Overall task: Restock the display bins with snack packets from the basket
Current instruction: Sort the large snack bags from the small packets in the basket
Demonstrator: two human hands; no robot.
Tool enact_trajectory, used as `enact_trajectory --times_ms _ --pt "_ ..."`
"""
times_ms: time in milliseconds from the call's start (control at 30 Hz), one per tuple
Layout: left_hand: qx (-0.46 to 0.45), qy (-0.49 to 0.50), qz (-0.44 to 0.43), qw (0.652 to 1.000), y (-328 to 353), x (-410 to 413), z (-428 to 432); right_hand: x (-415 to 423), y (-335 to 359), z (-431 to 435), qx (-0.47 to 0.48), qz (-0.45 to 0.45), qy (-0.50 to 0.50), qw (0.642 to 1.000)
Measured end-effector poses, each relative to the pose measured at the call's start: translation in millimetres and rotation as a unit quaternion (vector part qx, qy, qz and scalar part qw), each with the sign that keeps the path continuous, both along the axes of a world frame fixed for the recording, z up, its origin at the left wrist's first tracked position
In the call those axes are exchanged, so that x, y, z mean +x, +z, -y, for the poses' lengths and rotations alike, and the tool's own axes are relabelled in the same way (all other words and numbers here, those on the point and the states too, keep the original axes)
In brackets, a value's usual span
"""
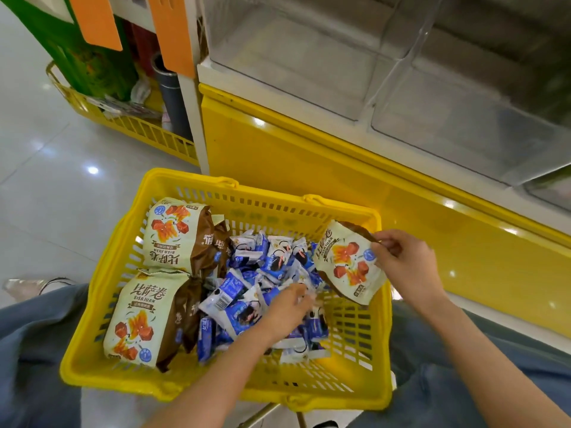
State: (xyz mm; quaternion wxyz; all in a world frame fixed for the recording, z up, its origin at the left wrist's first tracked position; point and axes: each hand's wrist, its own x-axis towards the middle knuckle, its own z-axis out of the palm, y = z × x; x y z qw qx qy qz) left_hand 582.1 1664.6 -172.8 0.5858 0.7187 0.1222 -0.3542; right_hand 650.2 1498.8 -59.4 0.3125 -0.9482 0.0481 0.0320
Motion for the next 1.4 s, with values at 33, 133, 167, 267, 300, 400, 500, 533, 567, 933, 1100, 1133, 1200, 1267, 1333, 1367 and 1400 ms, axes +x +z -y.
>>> enact_trajectory --times_ms 33,133,167,267,300,400,500,533,567,933,1100,1133,1200,1267,1333,1367,1400 --pt "-0.069 0.041 -0.011 0.997 10 0 -5 -2 1 -1 0.044 -0.010 -0.005 0.999" --pt "-0.259 0.182 -0.021 0.948 46 0 -29 -9 5 -15 0.243 -0.089 -0.014 0.966" --pt "-0.288 0.226 -0.013 0.930 56 -1 -37 -13 6 -22 0.297 -0.114 -0.008 0.948" --pt "-0.243 0.297 0.045 0.922 79 -5 -71 -20 6 -44 0.309 -0.144 0.050 0.939" --pt "-0.207 0.295 0.069 0.930 86 -7 -84 -22 7 -52 0.291 -0.160 0.076 0.940" --pt "-0.122 0.233 0.133 0.956 102 -15 -123 -28 10 -87 0.266 -0.258 0.150 0.917" --pt "-0.073 0.204 0.183 0.959 111 -26 -156 -40 8 -128 0.280 -0.296 0.182 0.895" --pt "-0.035 0.226 0.204 0.952 107 -31 -168 -44 6 -141 0.281 -0.295 0.175 0.896" --pt "0.035 0.259 0.232 0.937 100 -38 -183 -48 1 -155 0.280 -0.294 0.167 0.898" --pt "0.140 0.366 0.048 0.919 29 -70 -231 -98 -49 -247 0.127 -0.221 0.228 0.940" --pt "0.309 0.333 0.264 0.851 67 -59 -216 -85 -54 -199 0.216 -0.184 0.142 0.948" --pt "0.305 0.335 0.306 0.837 79 -53 -207 -79 -60 -182 0.178 -0.171 0.142 0.959" --pt "0.264 0.306 0.351 0.845 100 -40 -184 -70 -77 -152 0.093 -0.200 0.178 0.959" --pt "0.210 0.232 0.357 0.880 105 -27 -152 -65 -94 -137 0.051 -0.259 0.223 0.938" --pt "0.165 0.150 0.319 0.921 94 -18 -122 -62 -108 -133 0.067 -0.314 0.239 0.916" --pt "0.156 0.115 0.284 0.939 84 -15 -108 -61 -114 -131 0.075 -0.324 0.248 0.910" --pt "0.165 0.082 0.243 0.952 71 -14 -97 -59 -120 -131 0.068 -0.321 0.256 0.909"
